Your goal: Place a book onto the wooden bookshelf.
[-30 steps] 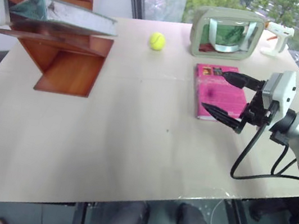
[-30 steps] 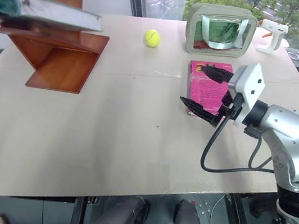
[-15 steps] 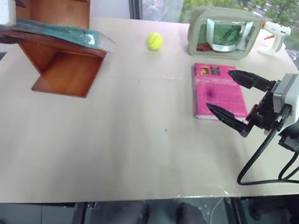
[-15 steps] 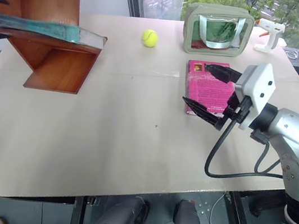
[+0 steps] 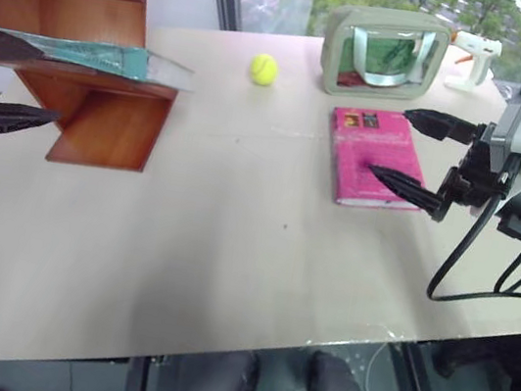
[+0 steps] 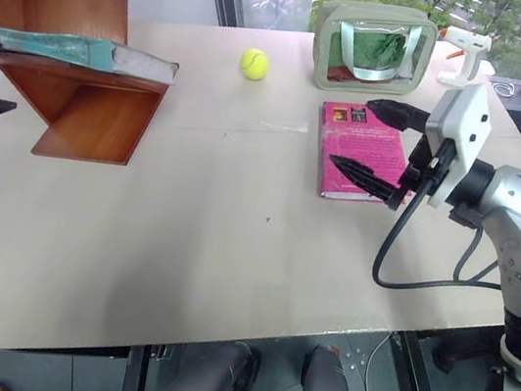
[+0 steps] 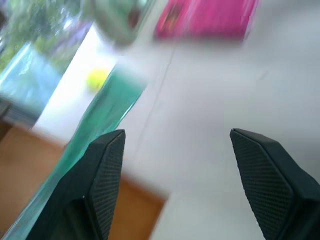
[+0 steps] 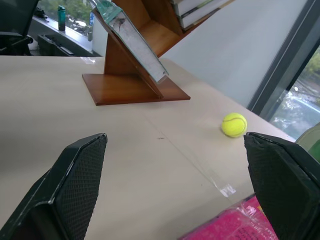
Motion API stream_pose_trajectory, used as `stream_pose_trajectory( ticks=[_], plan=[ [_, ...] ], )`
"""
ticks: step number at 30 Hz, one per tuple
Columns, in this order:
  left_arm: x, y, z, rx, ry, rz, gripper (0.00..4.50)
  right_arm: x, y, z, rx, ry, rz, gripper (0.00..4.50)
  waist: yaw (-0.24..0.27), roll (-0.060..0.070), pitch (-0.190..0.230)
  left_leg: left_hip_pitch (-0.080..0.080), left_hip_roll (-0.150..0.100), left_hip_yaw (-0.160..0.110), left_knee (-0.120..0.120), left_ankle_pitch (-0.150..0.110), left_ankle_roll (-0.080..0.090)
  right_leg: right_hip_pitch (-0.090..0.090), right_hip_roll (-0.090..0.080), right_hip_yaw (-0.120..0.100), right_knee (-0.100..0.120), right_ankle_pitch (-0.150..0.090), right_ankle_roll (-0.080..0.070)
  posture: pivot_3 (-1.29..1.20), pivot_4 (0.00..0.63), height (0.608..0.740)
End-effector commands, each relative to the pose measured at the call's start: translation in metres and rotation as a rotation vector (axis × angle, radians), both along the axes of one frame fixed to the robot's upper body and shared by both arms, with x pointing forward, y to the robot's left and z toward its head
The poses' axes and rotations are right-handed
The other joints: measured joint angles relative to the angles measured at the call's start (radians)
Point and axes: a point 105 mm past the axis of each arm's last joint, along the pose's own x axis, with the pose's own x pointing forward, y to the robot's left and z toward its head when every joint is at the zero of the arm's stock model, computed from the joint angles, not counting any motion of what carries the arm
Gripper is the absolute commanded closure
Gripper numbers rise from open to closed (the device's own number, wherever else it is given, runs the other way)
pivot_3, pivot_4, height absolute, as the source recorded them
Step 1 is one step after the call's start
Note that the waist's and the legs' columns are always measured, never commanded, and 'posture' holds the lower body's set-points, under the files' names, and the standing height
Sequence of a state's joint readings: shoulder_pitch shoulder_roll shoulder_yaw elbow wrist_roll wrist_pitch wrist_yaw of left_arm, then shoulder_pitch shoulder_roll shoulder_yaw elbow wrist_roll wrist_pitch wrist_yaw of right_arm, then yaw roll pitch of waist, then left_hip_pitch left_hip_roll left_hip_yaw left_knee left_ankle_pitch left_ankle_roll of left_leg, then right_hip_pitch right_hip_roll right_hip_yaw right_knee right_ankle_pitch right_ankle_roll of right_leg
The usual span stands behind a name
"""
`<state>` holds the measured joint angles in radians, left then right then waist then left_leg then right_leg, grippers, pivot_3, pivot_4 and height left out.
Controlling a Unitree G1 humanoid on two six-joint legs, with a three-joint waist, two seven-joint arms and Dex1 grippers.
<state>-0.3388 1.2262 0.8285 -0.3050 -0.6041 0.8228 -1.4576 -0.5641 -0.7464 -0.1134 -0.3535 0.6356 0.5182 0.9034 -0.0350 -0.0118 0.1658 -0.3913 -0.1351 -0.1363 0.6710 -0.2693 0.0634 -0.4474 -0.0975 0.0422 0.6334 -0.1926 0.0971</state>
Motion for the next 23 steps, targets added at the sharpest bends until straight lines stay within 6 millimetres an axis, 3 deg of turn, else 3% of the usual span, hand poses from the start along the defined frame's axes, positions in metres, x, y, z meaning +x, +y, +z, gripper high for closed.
stream_pose_trajectory(
  ticks=[1, 5, 7, 10, 11, 14, 19, 23],
  plan=[
    [0.001, -0.040, -0.018, -0.169, 0.052, -0.105, 1.00, -0.006, -0.003, 0.008, -0.005, -0.039, -0.007, 0.00, 0.006, 0.002, 0.000, 0.001, 0.000, 0.000, 0.000, 0.000, 0.000, 0.001, 0.000, 0.000, 0.000, 0.000, 0.000, 0.00, 0.150, 0.740],
    [0.037, -0.076, -0.066, -0.341, 0.064, -0.054, 1.00, -0.012, -0.010, -0.006, -0.027, -0.003, -0.103, 0.00, 0.027, 0.002, 0.000, 0.003, 0.000, 0.001, 0.000, 0.001, -0.002, 0.002, 0.000, 0.001, 0.003, 0.002, -0.003, 0.00, 0.150, 0.740],
    [0.057, -0.089, -0.090, -0.446, 0.106, 0.021, 1.00, -0.010, -0.017, -0.022, -0.069, 0.012, -0.239, 0.00, 0.031, 0.000, 0.000, 0.003, 0.000, 0.002, 0.000, 0.001, -0.002, 0.002, 0.000, 0.003, 0.003, 0.002, -0.004, 0.00, 0.150, 0.740],
    [0.070, -0.096, -0.112, -0.454, 0.132, 0.062, 0.37, -0.015, -0.025, -0.039, -0.068, 0.067, -0.337, 0.00, 0.036, -0.002, 0.000, 0.004, 0.000, 0.003, 0.000, 0.001, -0.002, 0.003, 0.000, 0.004, 0.003, 0.004, -0.005, 0.00, 0.150, 0.740],
    [0.075, -0.094, -0.118, -0.446, 0.134, 0.084, 0.08, -0.020, -0.029, -0.045, -0.061, 0.088, -0.372, 0.00, 0.036, -0.002, 0.000, 0.004, 0.000, 0.004, 0.000, 0.001, -0.003, 0.002, 0.001, 0.005, 0.002, 0.004, -0.007, 0.00, 0.150, 0.740],
    [0.086, -0.073, -0.139, -0.368, 0.122, 0.162, 0.08, -0.042, -0.050, -0.071, -0.144, 0.156, -0.473, 0.00, 0.050, 0.000, -0.001, 0.006, 0.001, 0.005, -0.002, 0.001, -0.003, 0.002, 0.002, 0.007, 0.002, 0.004, -0.007, 0.00, 0.150, 0.740],
    [0.081, -0.043, -0.156, -0.274, 0.135, 0.186, 0.08, -0.065, -0.081, -0.082, -0.194, 0.215, -0.572, 0.00, 0.050, 0.000, -0.001, 0.007, 0.002, 0.010, -0.002, 0.001, -0.002, 0.003, 0.003, 0.011, 0.002, 0.005, -0.006, 0.00, 0.150, 0.740],
    [0.075, -0.038, -0.162, -0.245, 0.157, 0.173, 0.08, -0.073, -0.092, -0.084, -0.207, 0.236, -0.598, 0.00, 0.051, 0.000, -0.002, 0.011, 0.003, 0.007, -0.002, 0.000, -0.001, 0.010, 0.004, 0.007, -0.003, 0.005, -0.006, 0.00, 0.150, 0.740]
  ],
)
